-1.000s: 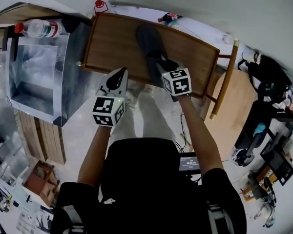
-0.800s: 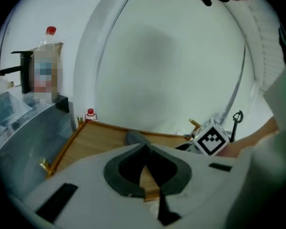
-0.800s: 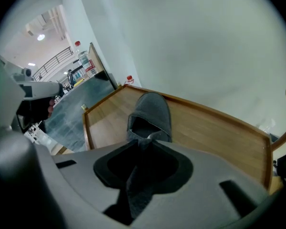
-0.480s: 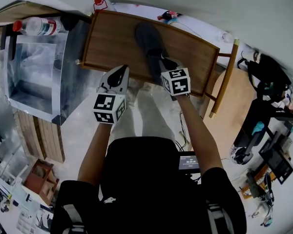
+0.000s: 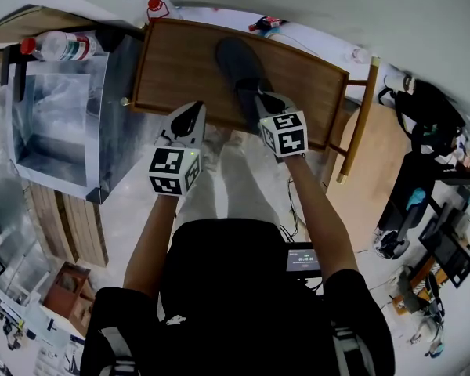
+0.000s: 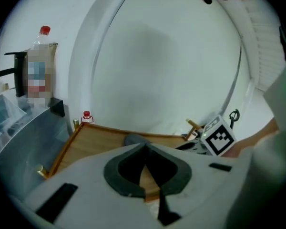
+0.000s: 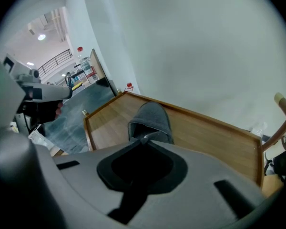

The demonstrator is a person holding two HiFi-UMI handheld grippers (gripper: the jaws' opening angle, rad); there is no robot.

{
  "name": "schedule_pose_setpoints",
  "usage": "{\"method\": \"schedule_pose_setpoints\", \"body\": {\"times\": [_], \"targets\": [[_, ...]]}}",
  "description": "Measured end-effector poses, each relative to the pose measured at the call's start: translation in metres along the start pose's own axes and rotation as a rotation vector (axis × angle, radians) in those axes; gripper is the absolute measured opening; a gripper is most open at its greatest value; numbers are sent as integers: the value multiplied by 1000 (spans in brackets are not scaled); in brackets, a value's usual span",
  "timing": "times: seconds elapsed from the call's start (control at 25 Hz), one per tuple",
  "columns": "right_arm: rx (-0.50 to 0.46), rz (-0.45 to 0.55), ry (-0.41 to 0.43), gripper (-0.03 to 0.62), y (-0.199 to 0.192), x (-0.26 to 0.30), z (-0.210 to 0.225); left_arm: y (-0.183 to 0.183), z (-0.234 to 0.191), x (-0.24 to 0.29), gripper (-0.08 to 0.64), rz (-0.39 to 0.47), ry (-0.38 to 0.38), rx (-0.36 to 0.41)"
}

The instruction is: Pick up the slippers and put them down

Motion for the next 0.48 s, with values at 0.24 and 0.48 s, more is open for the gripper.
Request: {"method": "schedule_pose_setpoints", "body": {"times": [0.24, 0.48], "targets": [[-2, 20, -24, 12, 5, -16, -8, 5, 4, -11, 6, 9, -21, 20], [20, 41, -53, 14, 7, -37, -18, 5, 10, -25, 6, 13, -41, 32]]}}
Point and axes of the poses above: the fingertips, and each gripper's own axes: x forward along the fingers, z to its right, y out of its top, the point moved 2 cm from there along -x, backward along the fingers, and after that the axes turned 11 degrees about -x, right-handed, at the moved point
